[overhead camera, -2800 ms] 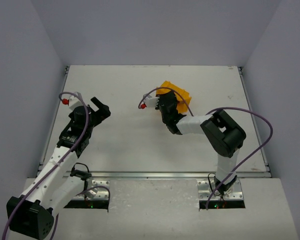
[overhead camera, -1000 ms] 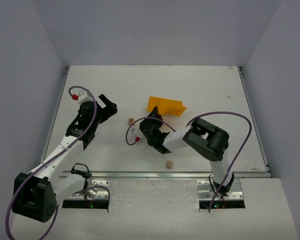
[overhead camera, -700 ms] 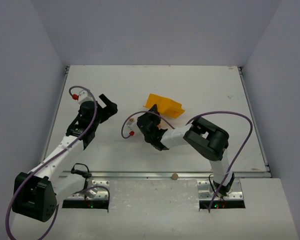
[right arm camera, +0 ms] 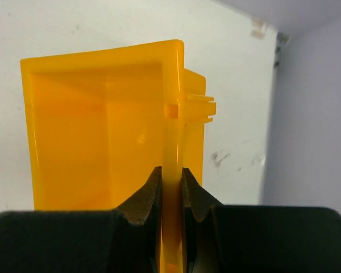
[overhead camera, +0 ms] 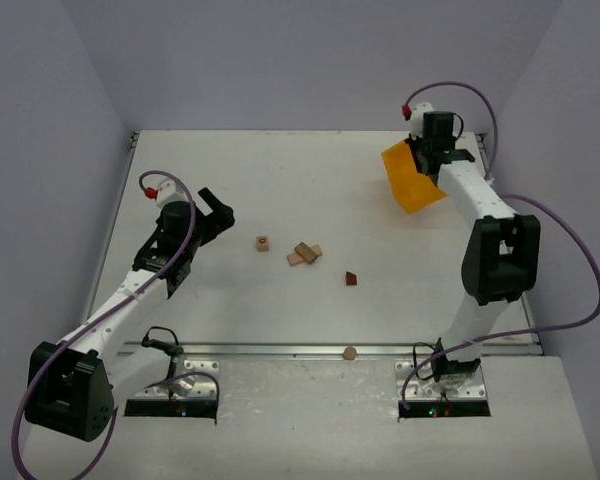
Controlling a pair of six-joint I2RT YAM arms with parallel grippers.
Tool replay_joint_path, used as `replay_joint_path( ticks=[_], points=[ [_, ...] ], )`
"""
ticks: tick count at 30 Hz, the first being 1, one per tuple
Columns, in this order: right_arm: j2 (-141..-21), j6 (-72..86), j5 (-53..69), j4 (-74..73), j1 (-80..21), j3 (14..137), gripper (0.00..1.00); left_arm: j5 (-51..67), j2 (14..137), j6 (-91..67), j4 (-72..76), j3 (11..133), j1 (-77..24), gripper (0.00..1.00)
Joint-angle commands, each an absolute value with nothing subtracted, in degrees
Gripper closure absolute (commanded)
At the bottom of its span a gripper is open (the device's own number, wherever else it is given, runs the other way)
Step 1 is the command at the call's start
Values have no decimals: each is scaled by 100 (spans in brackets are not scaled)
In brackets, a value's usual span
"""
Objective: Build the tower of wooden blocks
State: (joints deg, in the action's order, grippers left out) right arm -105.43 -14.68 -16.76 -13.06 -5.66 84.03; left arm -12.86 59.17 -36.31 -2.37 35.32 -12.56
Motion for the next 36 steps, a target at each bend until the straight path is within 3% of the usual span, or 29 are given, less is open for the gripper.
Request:
replay_joint_path(
  ticks=[1,4,8,15,23,25,29,30,31,33,36],
  points=[
    [-10541,358,306,-2241,405,8523,100,-1327,5960,-3515,18,3823,-1231,0],
    [-10705,999,1322,-2243,1280,8473,99,-1365,6025,-3495,18,3833,-1231,0],
    [-11012,1396,1631,-2249,1686,8546,97,-1441,6108,-3471,-118,3840,-1239,0],
    [-11605,1695,1691,-2237,2092,8711,95,-1423,6108,-3437,-198,3802,-1230,0],
    [-11839,1513,1307,-2103,2109,8736,86,-1358,6108,-3419,-193,3781,-1237,0],
    [-11770,1479,1305,-2066,2107,8678,76,-1342,6106,-3419,-193,3779,-1237,0],
    [-11370,1277,1575,-1773,2092,8325,40,-1315,6090,-3419,-193,3789,-1230,0],
    [-11238,1217,1806,-1682,2090,8243,30,-1290,6081,-3419,-192,3798,-1232,0],
    [-10990,1166,1934,-1628,2073,8098,9,-1270,6073,-3419,-183,3807,-1239,0],
    [-10643,920,2174,-1530,1995,7924,1,-1194,6053,-3419,-161,3829,-1234,0],
    [-10179,447,2176,-1554,1604,7718,1,-1123,6025,-3419,-141,3864,-1239,0]
  ],
)
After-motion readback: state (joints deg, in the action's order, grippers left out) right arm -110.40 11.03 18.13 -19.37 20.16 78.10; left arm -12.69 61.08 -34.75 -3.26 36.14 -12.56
